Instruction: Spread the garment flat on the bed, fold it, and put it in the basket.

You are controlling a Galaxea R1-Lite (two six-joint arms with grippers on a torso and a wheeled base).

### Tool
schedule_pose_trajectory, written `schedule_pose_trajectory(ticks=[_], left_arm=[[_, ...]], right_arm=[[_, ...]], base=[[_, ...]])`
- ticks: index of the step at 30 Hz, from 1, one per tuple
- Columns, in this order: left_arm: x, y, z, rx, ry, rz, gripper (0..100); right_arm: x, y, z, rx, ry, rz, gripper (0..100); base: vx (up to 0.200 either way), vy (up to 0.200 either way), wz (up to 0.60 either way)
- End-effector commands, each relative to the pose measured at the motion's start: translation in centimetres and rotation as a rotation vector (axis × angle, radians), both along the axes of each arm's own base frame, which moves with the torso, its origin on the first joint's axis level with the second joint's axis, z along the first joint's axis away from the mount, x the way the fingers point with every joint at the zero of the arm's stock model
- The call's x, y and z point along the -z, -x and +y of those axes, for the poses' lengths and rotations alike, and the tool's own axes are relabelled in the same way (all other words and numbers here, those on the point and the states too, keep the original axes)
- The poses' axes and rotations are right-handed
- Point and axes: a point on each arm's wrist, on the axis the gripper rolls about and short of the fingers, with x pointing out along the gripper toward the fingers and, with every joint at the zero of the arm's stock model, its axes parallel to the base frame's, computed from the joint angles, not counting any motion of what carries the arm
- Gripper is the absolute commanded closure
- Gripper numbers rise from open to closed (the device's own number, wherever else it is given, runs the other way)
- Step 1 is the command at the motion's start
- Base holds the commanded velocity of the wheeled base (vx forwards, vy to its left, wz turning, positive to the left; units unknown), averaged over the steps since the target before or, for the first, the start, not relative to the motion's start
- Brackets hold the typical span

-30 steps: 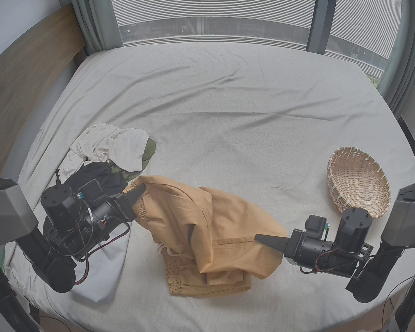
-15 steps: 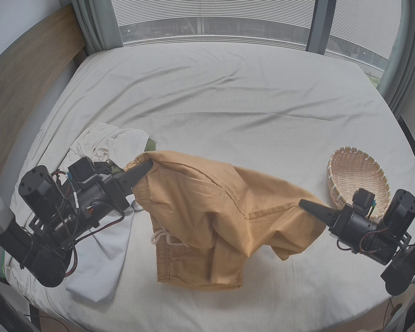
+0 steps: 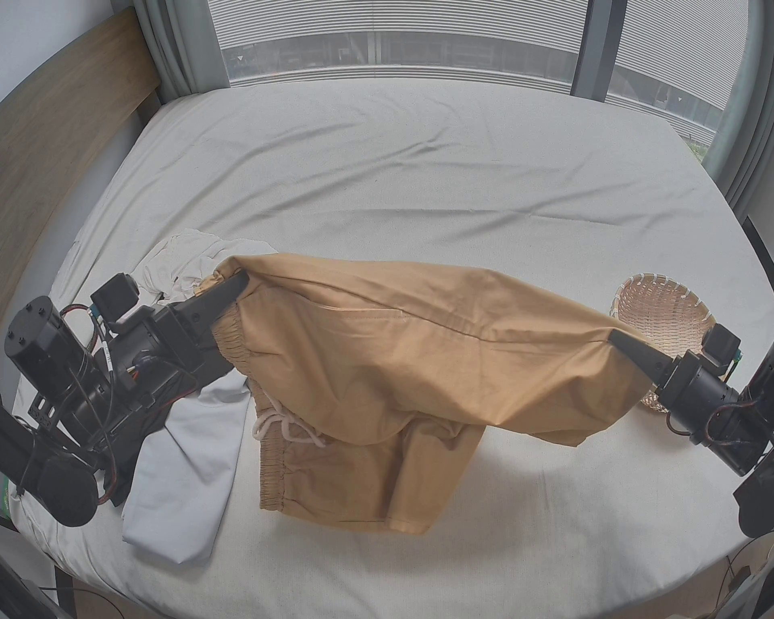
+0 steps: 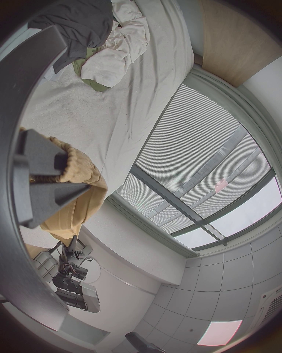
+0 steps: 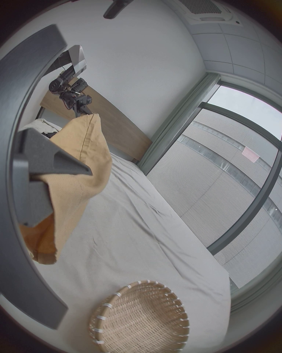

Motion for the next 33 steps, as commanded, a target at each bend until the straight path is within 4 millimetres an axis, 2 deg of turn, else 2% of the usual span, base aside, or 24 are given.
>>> schedule_pose_trajectory(ticks=[1,13,20,33], left_arm=[[0.0,0.1,0.2,-0.007,-0.001,0.001,100],[0.9,0.6,0.6,-0.016,-0.012,0.038,100],[0.6,1.5,0.7,-0.011,-0.008,0.034,100],[0.5,1.1,1.5,-0.044,-0.005,0.030,100]], right_arm=[[-0.2,-0.2,-0.3,0.018,0.001,-0.012,100],[-1.2,-1.0,-1.3,0.066,-0.007,-0.060,100],[-1.5,-0.9,-1.4,0.071,-0.006,-0.073,100],[-2.2,-1.1,-1.6,0.080,-0.012,-0.107,100]], base=[[0.000,0.000,0.00],[0.000,0.000,0.00],[0.000,0.000,0.00],[0.000,0.000,0.00]])
